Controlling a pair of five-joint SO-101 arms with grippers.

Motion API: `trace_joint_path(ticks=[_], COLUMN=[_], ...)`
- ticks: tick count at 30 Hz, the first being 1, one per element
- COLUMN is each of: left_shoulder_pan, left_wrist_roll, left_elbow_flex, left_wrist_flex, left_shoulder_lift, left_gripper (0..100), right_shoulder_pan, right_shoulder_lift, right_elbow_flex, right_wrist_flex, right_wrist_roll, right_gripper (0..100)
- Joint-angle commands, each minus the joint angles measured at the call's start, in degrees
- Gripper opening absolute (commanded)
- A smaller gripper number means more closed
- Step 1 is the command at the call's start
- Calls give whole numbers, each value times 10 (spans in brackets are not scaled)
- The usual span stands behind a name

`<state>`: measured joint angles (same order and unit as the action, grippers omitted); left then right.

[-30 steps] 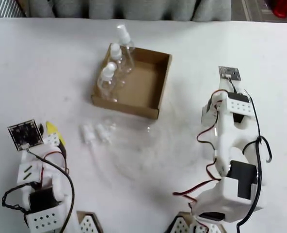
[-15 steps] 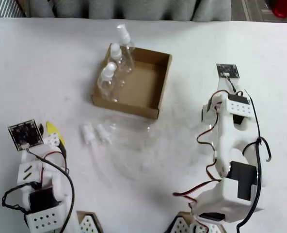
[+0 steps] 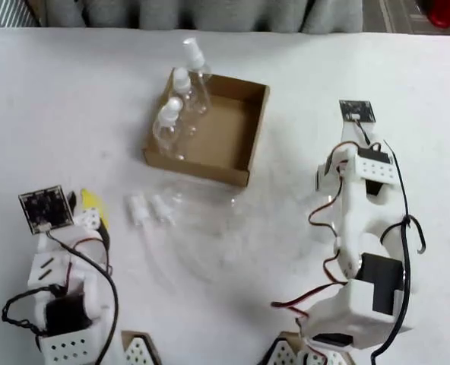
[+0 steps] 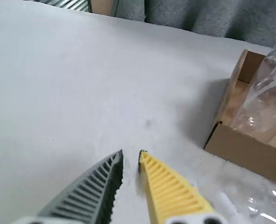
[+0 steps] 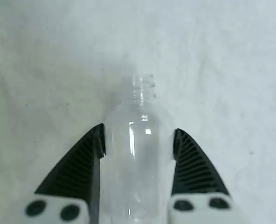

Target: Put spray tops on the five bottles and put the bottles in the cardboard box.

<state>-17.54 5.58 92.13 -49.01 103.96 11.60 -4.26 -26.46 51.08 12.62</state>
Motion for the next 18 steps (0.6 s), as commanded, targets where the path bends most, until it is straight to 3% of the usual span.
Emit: trace_joint_path(ticks=[1,18], left_shoulder_pan=[36,64], left_wrist_roll=[9,5], left_elbow_flex=[-53,-103], left_wrist_flex=[-33,-68], left_shoulder_lift=[7,7], left_gripper=[72,75], right_shoulder_pan=[-2,-2], right_shoulder_lift=[1,1], right_elbow_flex=[-5,-14], right_wrist_flex=[-7,-7], right_wrist_roll=[6,5], right_gripper=[16,16])
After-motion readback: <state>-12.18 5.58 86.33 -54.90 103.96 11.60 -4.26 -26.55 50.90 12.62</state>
